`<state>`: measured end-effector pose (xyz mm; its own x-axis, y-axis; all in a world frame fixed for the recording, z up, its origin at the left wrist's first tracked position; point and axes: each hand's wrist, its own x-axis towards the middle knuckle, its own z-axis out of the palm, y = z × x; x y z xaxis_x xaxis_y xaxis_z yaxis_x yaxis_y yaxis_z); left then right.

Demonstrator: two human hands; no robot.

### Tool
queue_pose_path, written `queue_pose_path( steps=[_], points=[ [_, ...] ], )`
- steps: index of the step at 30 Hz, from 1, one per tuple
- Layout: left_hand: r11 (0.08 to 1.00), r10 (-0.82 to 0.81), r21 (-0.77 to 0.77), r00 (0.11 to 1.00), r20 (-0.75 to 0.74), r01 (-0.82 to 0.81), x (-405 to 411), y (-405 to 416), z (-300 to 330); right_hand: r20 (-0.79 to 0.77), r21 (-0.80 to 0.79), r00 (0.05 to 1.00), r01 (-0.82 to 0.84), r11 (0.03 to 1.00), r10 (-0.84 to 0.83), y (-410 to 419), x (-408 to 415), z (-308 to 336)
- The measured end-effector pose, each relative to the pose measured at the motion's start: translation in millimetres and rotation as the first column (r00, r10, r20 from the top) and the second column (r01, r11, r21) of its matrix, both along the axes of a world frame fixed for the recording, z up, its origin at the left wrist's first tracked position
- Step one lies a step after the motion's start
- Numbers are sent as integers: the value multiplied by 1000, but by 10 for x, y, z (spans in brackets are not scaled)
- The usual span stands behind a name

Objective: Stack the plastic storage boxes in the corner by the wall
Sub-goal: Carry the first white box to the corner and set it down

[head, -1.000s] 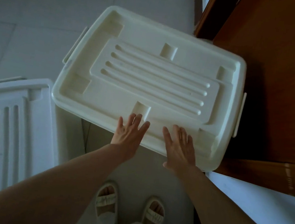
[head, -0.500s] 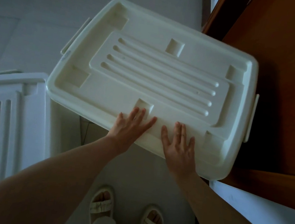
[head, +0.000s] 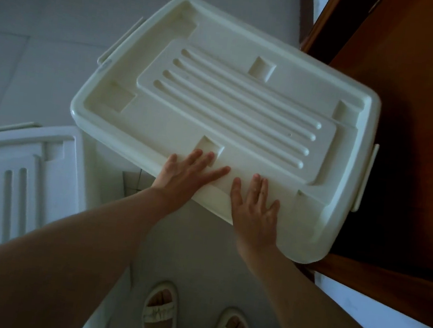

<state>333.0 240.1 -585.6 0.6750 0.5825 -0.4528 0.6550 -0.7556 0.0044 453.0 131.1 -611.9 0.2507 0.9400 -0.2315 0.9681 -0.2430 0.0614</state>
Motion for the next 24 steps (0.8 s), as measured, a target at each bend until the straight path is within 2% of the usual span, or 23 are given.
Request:
queue_pose_path(
  steps=[6, 15, 21, 24],
  points=[
    [999, -37, 19, 999, -22, 37, -245, 354, -74, 42, -135, 997, 71, 988, -66, 298, -311, 8],
    [996, -58, 59, 998, -22, 59, -621, 775, -186, 95, -105, 992, 94, 990, -84, 663, -727, -127],
    [996, -66, 66, 997, -30, 68, -668, 840, -205, 81, -103, 996, 48, 993, -40, 716, -732, -129],
    [999, 9, 34, 999, -51, -7, -618, 781, -132, -15, -118, 1000, 18, 993, -20, 695, -698, -32]
  ],
)
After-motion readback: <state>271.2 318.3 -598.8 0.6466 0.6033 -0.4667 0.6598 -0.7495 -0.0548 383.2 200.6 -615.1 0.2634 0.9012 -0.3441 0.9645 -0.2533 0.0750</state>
